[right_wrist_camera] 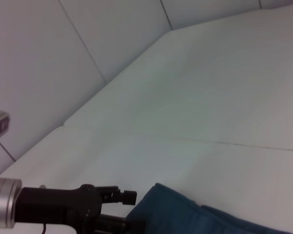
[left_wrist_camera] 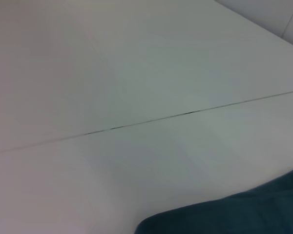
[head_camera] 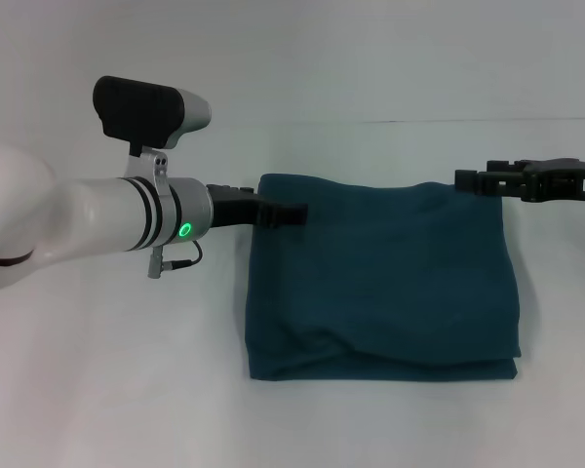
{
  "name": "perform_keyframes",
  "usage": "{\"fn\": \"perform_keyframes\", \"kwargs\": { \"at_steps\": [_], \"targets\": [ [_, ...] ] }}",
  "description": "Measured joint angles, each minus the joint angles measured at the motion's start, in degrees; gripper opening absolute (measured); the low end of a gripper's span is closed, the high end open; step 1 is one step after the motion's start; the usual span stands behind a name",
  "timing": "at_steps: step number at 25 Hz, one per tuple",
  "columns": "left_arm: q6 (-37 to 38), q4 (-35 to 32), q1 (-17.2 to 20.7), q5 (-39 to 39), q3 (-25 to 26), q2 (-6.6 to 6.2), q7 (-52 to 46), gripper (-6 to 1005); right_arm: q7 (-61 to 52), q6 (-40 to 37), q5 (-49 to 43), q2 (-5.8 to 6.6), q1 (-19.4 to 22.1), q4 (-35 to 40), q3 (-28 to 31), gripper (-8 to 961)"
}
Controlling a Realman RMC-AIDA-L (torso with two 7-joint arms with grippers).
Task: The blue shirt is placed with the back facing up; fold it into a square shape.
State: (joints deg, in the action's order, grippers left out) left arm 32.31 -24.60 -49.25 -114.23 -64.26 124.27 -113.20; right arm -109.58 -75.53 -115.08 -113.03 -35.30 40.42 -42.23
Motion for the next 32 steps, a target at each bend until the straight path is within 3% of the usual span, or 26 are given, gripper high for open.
{"fn": "perform_keyframes", "kwargs": {
  "at_steps": [16, 26, 32],
  "targets": [
    [-3.6, 1.5, -1.3, 0.4, -1.7, 0.2, 0.7, 937, -0.1, 2.9, 0.3, -0.84, -0.4, -0.3, 0.5, 823],
    [-4.5, 2.6, -2.0, 0.4, -3.1, 0.19, 0.8, 652, -0.1, 3.1, 0.4, -1.22, -0.8, -0.3, 0.7, 822],
    [-4.5, 2.3, -2.0, 0.0, -3.4, 0.19, 2.1, 587, -0.1, 3.1, 1.0, -1.22, -0.8, -0.3, 0.8, 822]
  ]
}}
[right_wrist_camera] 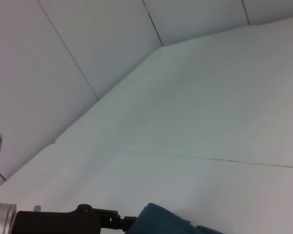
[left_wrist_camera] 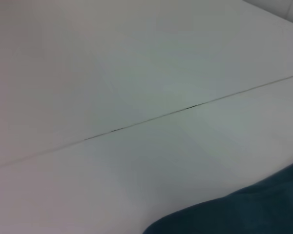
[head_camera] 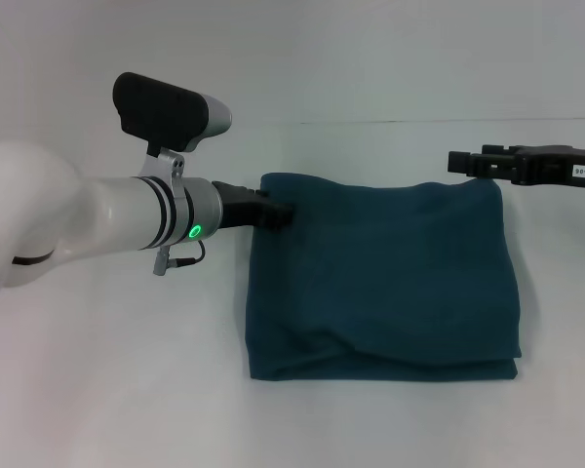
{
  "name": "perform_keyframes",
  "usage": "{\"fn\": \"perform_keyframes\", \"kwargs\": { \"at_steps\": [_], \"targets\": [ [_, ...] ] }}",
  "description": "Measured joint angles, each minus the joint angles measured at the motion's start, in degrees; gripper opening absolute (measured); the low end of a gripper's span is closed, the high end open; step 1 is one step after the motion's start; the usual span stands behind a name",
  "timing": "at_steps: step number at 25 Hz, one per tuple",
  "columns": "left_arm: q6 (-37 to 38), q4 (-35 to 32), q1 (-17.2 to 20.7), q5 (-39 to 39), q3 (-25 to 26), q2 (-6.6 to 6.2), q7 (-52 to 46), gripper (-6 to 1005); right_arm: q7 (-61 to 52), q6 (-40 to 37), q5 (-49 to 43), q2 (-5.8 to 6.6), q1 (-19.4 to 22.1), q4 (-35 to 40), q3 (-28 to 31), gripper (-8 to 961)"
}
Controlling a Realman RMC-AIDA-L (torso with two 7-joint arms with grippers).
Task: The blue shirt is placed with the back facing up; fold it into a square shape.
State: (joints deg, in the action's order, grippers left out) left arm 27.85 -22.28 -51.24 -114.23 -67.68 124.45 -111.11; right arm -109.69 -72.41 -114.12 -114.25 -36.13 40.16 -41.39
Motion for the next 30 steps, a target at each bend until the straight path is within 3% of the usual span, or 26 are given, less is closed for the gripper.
{"fn": "perform_keyframes", "kwargs": {
  "at_steps": [3, 13, 19, 30],
  "targets": [
    [0.0, -0.1, 0.0, 0.0, 0.0, 0.0, 0.3, 555, 0.0, 0.0, 0.1, 0.0, 0.0, 0.0, 0.0, 821],
    [-0.8, -0.1, -0.1, -0.1, 0.0, 0.0, 0.3, 106, 0.0, 0.6, 0.2, -0.59, -0.1, 0.2, 0.3, 821],
    [-1.5, -0.3, -0.1, -0.1, 0.0, -0.14, 0.3, 37, 0.1, 0.8, 0.2, -0.8, -0.1, 0.0, 0.7, 820],
    [-5.4, -2.4, 0.5, 0.0, 1.0, -0.45, 0.4, 36, 0.4, 1.7, 0.2, -1.68, -0.1, -0.1, 1.4, 820]
  ]
}}
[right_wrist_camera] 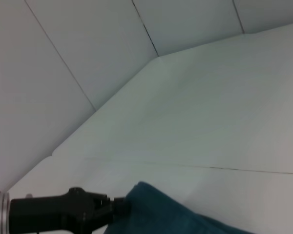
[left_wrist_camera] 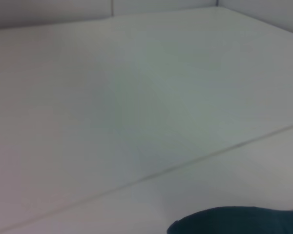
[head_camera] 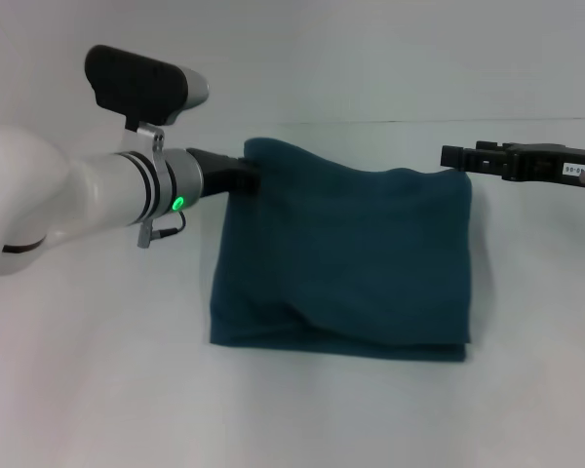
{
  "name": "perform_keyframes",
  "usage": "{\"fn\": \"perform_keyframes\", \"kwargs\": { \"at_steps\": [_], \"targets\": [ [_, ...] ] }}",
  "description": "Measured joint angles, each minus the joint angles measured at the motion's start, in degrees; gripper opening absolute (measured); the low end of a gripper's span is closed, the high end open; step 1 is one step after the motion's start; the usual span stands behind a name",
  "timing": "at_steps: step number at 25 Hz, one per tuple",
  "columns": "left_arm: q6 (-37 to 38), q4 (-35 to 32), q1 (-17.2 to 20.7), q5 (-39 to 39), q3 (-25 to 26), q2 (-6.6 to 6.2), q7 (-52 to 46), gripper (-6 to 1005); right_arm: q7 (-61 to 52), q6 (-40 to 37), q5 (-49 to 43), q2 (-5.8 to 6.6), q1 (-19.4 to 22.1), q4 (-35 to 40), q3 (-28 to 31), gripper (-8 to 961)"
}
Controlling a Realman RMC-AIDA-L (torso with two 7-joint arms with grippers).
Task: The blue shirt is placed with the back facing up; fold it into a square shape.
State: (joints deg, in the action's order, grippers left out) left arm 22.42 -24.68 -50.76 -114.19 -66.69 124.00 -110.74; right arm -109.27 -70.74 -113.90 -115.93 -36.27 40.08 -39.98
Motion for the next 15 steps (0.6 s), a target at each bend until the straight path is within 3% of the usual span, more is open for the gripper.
{"fn": "perform_keyframes", "kwargs": {
  "at_steps": [15],
  "targets": [
    [-4.6, -0.2, 0.3, -0.1, 1.9, -0.07, -0.2, 37, 0.1, 0.5, 0.8, -0.1, -0.7, -0.9, -0.3, 819]
  ]
}}
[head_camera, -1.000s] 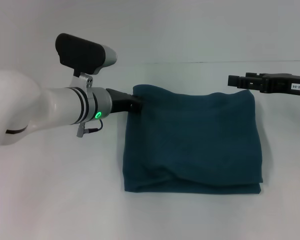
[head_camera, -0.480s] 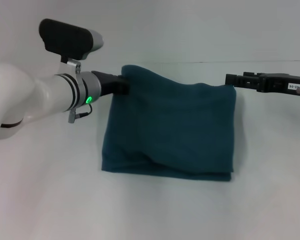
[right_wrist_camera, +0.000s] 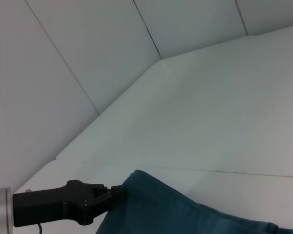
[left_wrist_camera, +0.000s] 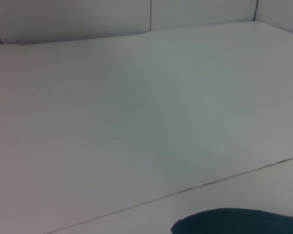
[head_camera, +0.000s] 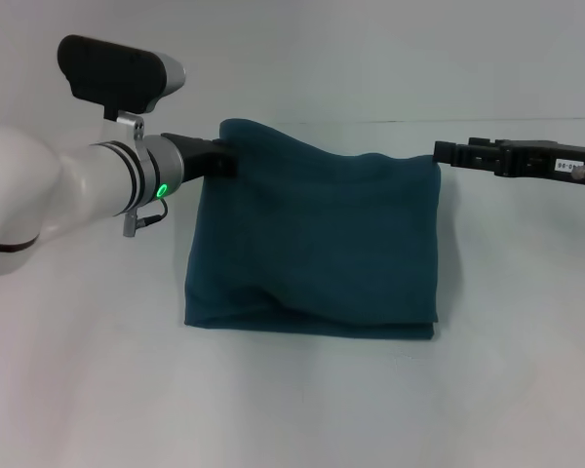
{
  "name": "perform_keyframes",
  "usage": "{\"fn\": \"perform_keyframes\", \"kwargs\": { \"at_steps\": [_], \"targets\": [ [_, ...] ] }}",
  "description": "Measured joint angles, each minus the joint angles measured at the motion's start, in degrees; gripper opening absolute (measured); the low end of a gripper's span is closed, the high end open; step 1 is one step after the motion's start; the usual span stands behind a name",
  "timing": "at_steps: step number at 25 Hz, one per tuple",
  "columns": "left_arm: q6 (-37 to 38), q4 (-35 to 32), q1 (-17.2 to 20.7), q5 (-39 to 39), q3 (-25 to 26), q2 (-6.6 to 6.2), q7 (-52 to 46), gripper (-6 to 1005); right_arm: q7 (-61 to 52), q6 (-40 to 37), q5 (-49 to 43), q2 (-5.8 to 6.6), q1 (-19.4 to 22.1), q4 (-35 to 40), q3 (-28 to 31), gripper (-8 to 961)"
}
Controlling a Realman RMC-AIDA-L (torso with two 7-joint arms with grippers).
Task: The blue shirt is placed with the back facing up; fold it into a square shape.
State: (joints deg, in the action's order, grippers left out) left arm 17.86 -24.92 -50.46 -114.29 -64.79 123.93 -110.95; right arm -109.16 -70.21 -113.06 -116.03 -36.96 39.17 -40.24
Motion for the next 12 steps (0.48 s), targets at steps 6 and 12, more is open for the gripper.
{"fn": "perform_keyframes", "kwargs": {
  "at_steps": [6, 12],
  "targets": [
    [-0.1, -0.7, 1.1, 0.0, 0.3, 0.0, -0.1, 44, 0.0, 0.1, 0.0, 0.03, -0.3, -0.1, -0.2, 818],
    [1.7, -4.0, 3.2, -0.1, -0.4, 0.36, 0.2, 50, 0.1, 0.1, 0.0, 0.13, -0.6, -0.5, -0.2, 818]
  ]
}}
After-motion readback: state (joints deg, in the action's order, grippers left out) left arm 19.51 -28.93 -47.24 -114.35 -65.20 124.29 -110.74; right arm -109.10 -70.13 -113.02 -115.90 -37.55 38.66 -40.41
